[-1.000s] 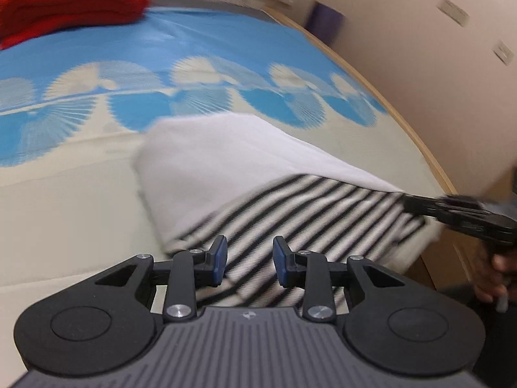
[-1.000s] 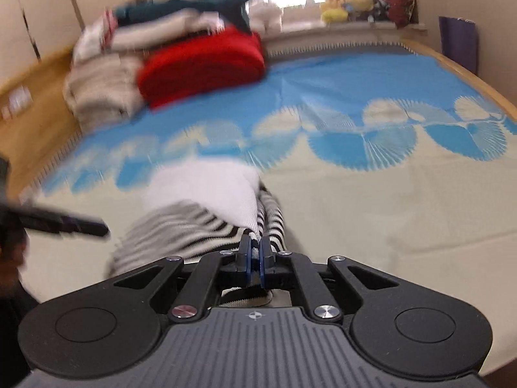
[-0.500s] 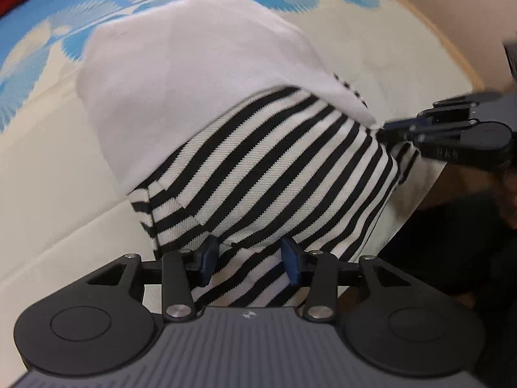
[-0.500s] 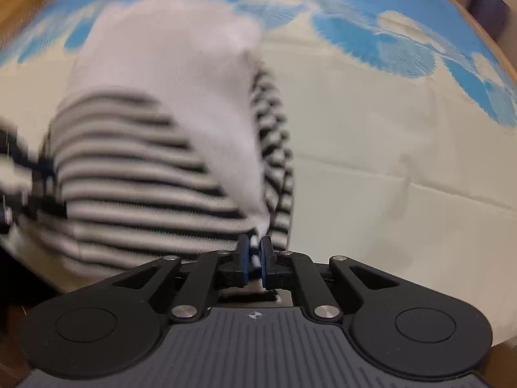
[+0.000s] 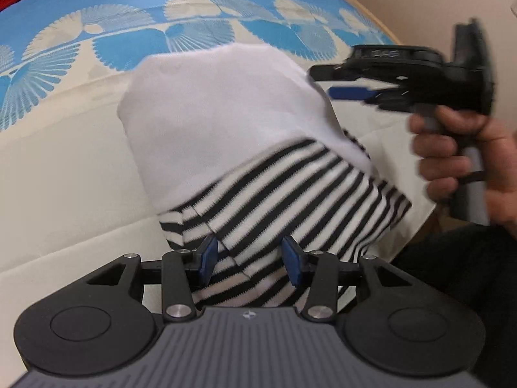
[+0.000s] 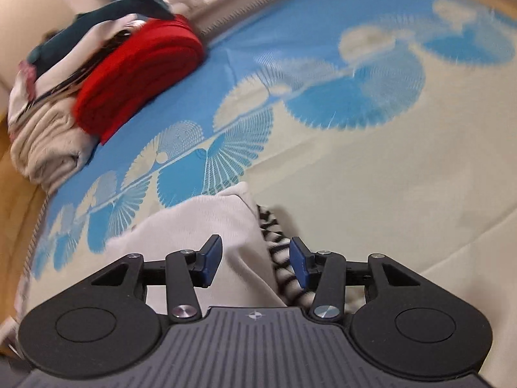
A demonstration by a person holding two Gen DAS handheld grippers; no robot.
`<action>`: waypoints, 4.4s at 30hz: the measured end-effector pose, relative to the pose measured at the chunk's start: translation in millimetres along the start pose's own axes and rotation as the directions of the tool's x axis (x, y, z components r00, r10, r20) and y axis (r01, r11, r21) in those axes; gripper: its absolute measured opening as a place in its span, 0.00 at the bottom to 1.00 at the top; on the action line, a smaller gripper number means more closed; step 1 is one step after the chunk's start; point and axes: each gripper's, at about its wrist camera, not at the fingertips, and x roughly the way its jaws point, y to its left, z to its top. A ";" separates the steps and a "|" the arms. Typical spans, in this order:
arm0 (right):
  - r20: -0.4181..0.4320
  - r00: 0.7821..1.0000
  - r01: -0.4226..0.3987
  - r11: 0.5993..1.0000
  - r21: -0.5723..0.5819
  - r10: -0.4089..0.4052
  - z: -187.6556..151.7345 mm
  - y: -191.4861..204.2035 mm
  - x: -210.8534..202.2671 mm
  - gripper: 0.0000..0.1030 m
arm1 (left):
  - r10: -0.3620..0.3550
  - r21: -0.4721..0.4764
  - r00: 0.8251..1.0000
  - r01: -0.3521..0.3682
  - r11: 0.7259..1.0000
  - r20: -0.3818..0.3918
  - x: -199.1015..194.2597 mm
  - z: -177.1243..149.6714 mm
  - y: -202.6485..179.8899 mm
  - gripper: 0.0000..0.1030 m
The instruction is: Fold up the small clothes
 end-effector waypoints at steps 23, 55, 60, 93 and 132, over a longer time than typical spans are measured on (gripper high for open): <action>0.226 0.966 0.178 0.952 -0.250 -0.122 -16.6 21.2 -36.7 0.31 | -0.058 -0.080 0.993 0.066 0.995 0.099 -12.9 17.0 12.4 0.47; -0.008 0.998 0.049 0.932 -0.358 -0.056 -40.9 -20.9 -55.5 0.53 | -0.110 0.187 0.994 0.104 0.977 0.022 -19.2 -18.7 -4.4 0.70; -0.063 0.998 0.011 0.956 -0.294 -0.031 -25.9 -12.1 -21.4 0.65 | -0.136 -0.088 0.986 0.145 0.986 0.095 -21.8 15.1 30.7 0.83; -0.288 0.948 0.084 0.979 -0.184 -0.135 -31.4 -39.1 41.8 0.84 | -0.132 -0.435 0.991 0.109 0.894 -0.022 89.6 48.7 92.2 0.92; -0.270 0.954 0.088 0.981 -0.170 -0.133 -47.4 55.8 81.5 0.34 | -0.004 -0.601 1.000 0.003 0.799 0.000 -1.5 -9.1 190.0 0.76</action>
